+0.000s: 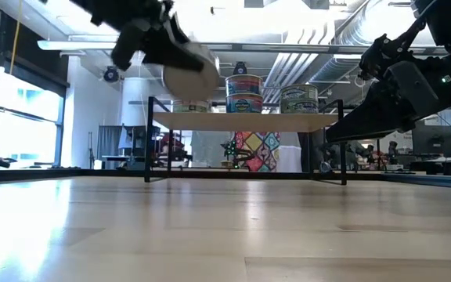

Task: Stack canned seafood by type on shelf
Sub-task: Stack the green white tuna can on top of the other green white tuna can on the shelf

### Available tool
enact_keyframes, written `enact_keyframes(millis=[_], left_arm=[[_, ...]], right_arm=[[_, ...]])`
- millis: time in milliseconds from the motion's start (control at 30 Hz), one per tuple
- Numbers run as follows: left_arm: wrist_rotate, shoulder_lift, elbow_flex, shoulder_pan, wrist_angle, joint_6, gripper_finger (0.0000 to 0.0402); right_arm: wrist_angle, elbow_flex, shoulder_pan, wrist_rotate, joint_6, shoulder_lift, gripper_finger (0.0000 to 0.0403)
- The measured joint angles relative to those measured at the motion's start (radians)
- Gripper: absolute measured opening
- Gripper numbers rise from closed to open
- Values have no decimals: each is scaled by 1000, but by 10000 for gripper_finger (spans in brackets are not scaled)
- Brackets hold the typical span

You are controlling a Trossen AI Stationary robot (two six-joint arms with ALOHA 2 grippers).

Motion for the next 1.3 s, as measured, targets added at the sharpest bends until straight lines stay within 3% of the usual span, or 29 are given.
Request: enact_keyframes(millis=[67, 200, 467, 767, 933, 1133, 1300], left_arm=[[-61, -51, 0, 24, 0, 124, 117], [-69, -109, 0, 126, 37, 303, 117], [48, -109, 1, 369, 105, 566, 117], [203, -109, 0, 505, 90, 517, 124], [204, -109, 1, 541, 94, 448, 155], [208, -109, 1, 561, 41, 422, 158], [270, -109, 1, 564, 22, 384, 170]], right_arm=[[1, 0, 0, 2, -1, 0, 209], [1, 0, 0, 3, 1, 0, 209], [0, 0, 0, 7, 6, 0, 209], [0, 0, 0, 7, 7, 0, 209], [0, 0, 0, 7, 6, 0, 209], [0, 0, 0, 7, 7, 0, 209], [0, 0, 0, 7, 7, 0, 209]])
